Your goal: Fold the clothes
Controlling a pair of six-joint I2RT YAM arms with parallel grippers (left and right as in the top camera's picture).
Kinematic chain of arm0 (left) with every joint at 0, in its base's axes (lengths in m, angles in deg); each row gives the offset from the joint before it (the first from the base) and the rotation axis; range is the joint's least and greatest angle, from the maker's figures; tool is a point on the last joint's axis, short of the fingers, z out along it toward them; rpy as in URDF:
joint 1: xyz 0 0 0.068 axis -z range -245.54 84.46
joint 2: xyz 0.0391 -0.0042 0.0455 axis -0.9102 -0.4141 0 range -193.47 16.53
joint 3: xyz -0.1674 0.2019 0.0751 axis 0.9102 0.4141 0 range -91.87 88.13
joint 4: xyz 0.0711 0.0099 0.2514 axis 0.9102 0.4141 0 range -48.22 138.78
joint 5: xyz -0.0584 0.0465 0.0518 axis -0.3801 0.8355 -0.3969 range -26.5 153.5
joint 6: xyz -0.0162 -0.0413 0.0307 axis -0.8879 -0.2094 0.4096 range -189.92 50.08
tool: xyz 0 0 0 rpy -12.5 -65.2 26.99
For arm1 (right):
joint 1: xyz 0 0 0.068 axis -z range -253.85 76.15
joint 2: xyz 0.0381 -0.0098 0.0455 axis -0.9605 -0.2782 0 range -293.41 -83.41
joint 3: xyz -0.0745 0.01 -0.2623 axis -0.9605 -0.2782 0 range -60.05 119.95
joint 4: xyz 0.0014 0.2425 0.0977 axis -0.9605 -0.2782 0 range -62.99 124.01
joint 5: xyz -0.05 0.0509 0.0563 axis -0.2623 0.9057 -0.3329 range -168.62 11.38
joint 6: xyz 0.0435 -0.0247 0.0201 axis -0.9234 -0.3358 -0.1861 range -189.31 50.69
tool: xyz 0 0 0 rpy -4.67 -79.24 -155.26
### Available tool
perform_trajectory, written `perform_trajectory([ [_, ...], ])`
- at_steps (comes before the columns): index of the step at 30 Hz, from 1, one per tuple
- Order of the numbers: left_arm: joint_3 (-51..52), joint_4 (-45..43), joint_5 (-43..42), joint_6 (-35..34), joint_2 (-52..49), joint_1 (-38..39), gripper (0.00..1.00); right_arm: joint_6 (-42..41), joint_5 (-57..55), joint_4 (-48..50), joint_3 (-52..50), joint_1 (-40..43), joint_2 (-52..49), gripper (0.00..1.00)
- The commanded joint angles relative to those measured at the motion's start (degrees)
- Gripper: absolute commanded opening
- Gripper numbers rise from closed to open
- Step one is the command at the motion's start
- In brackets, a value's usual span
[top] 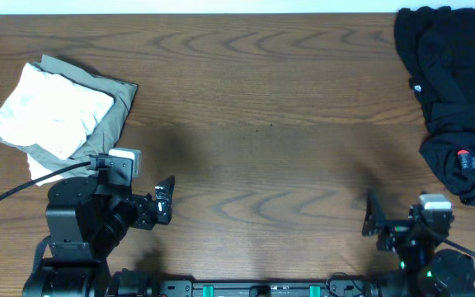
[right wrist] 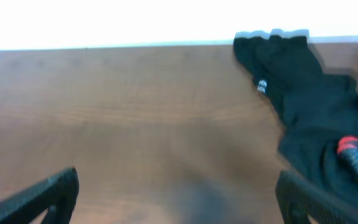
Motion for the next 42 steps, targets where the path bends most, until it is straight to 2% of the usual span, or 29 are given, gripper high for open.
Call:
perform_trajectory([
  [1, 0.15, 0.02, 0.31, 0.55, 0.2, -0.11, 0.98, 6.03, 0.39, 6.93, -6.12, 0.66, 0.28, 0.99],
  [9, 0.15, 0.02, 0.33, 0.55, 0.2, -0.11, 0.98, 6.64, 0.17, 41.24, -25.33, 0.68, 0.31, 0.99],
  [10, 0.15, 0.02, 0.33, 0.55, 0.2, -0.11, 0.98, 6.64, -0.39, 43.25, -26.43, 0.7, 0.33, 0.99],
  [16, 0.15, 0.02, 0.31, 0.55, 0.2, -0.11, 0.98, 6.62, -1.9, 38.66, -26.18, 0.85, 0.33, 0.99],
  [42, 0.15, 0.02, 0.33, 0.55, 0.2, -0.11, 0.98, 6.64, -1.9, 38.73, -26.18, 0.85, 0.28, 0.99],
])
